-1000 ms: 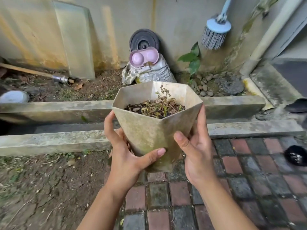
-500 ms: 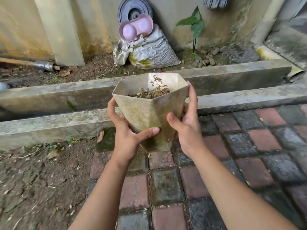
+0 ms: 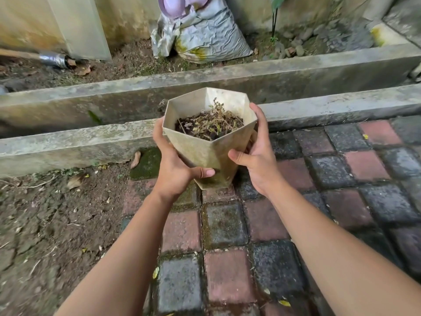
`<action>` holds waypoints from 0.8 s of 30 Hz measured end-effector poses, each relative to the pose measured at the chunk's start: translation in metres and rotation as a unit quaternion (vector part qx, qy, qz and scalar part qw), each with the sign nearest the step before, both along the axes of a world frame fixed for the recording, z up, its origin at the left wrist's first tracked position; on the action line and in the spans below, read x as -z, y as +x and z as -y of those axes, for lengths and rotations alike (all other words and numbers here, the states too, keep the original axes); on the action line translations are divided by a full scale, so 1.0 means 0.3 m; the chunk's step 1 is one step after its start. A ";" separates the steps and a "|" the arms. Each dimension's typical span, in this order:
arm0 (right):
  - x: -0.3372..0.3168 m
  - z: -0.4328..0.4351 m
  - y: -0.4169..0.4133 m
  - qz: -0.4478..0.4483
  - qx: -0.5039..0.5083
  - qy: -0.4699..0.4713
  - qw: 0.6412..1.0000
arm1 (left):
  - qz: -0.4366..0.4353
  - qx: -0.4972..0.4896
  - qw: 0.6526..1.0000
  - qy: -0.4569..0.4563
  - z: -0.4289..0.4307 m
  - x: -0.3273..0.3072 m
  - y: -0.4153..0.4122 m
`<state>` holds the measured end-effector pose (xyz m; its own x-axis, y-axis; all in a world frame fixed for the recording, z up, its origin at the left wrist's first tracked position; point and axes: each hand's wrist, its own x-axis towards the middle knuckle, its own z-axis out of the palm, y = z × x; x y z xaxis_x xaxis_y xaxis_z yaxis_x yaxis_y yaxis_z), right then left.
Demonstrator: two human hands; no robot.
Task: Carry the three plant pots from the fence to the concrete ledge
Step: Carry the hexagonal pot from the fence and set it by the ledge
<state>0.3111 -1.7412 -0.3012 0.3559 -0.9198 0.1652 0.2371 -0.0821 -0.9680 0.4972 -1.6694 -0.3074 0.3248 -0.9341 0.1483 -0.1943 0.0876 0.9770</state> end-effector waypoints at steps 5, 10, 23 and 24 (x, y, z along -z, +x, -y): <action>0.001 0.019 -0.006 0.007 -0.056 0.018 0.998 | 0.049 0.055 0.997 -0.036 0.036 0.007 0.041; 0.005 0.024 0.022 0.005 -0.061 0.033 0.998 | 0.051 0.066 0.996 -0.045 0.050 0.042 0.063; 0.025 -0.037 0.139 -0.022 0.008 0.016 1.000 | 0.103 0.159 0.981 -0.032 0.117 0.022 0.205; 0.020 -0.038 0.145 -0.026 0.011 0.013 1.000 | 0.110 0.155 0.981 -0.028 0.112 0.027 0.209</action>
